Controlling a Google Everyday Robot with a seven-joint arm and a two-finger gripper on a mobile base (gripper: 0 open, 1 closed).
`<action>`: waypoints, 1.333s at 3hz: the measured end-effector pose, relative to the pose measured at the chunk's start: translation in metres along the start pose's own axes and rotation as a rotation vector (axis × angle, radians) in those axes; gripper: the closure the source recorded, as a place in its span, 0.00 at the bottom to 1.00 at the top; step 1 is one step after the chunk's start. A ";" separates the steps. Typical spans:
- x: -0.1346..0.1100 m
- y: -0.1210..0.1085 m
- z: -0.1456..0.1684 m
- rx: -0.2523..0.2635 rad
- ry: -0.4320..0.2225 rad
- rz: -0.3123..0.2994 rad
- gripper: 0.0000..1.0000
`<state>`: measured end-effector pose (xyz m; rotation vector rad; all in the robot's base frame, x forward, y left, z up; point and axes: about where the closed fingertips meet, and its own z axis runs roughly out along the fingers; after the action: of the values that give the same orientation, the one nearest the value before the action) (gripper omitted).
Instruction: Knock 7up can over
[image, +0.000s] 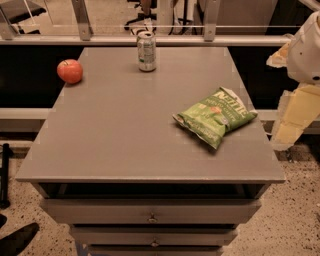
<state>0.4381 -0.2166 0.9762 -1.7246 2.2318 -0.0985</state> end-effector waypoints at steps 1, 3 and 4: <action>0.000 0.000 0.000 0.000 0.000 0.000 0.00; 0.002 -0.034 0.023 0.049 -0.106 0.030 0.00; -0.010 -0.109 0.057 0.135 -0.252 0.072 0.00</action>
Offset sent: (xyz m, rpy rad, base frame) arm 0.0163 0.0025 -0.0105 0.0621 -0.0371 0.0304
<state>0.5584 -0.2286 0.9508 -1.4946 2.0517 -0.0135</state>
